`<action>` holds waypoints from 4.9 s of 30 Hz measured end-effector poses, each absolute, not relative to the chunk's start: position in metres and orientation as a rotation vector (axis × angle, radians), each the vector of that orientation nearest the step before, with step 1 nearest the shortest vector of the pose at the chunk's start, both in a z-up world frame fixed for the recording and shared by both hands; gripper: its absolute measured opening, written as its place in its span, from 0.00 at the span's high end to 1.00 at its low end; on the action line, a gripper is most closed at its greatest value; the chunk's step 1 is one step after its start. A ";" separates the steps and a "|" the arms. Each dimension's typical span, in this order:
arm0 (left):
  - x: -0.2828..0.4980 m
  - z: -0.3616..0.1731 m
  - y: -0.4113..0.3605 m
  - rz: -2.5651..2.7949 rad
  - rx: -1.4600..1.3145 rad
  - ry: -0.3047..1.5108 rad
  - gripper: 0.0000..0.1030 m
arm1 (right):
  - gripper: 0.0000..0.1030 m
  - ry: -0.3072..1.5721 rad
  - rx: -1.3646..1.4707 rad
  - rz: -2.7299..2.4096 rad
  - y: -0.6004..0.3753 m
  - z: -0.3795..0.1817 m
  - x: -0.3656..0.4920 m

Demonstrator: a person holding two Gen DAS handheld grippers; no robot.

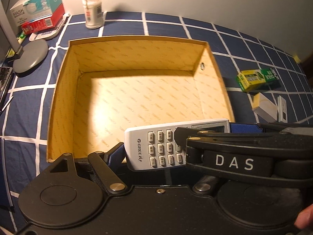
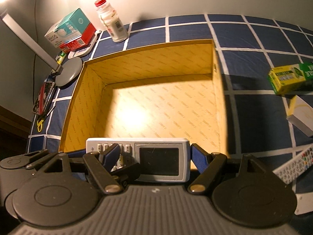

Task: Organize objects
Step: 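Lift the remote with the left gripper and carry it over the box, then lower the remote into the box and open the left gripper, then move the left tool toward the white TV remote with coloured buttons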

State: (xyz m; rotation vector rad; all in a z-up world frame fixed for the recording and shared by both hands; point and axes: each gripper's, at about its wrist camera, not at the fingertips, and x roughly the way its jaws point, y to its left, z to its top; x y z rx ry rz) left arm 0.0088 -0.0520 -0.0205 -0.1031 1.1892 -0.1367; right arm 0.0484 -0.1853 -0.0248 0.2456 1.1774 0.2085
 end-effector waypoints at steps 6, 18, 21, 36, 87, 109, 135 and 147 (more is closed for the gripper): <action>0.027 -0.031 -0.038 -0.132 -0.115 1.204 0.26 | 0.25 1.195 0.237 0.214 -0.173 -0.035 0.070; 0.078 -0.063 -0.030 -0.142 -0.129 1.269 0.26 | 0.25 1.261 0.241 0.202 -0.174 -0.069 0.123; 0.090 -0.071 -0.030 -0.142 -0.133 1.281 0.26 | 0.25 1.274 0.243 0.202 -0.175 -0.078 0.136; 0.144 -0.108 -0.023 -0.141 -0.129 1.339 0.26 | 0.25 1.326 0.264 0.201 -0.175 -0.119 0.189; 0.220 -0.142 -0.013 -0.170 -0.109 1.360 0.24 | 0.24 1.338 0.284 0.159 -0.176 -0.154 0.263; 0.158 -0.081 -0.007 -0.122 -0.100 1.277 0.12 | 0.14 1.236 0.204 0.144 -0.175 -0.089 0.211; 0.053 -0.018 -0.048 -0.122 -0.032 1.164 0.00 | 0.00 1.107 0.244 0.081 -0.217 -0.016 0.090; 0.012 -0.014 -0.088 -0.144 -0.007 1.177 0.00 | 0.00 1.101 0.276 0.042 -0.257 -0.011 0.038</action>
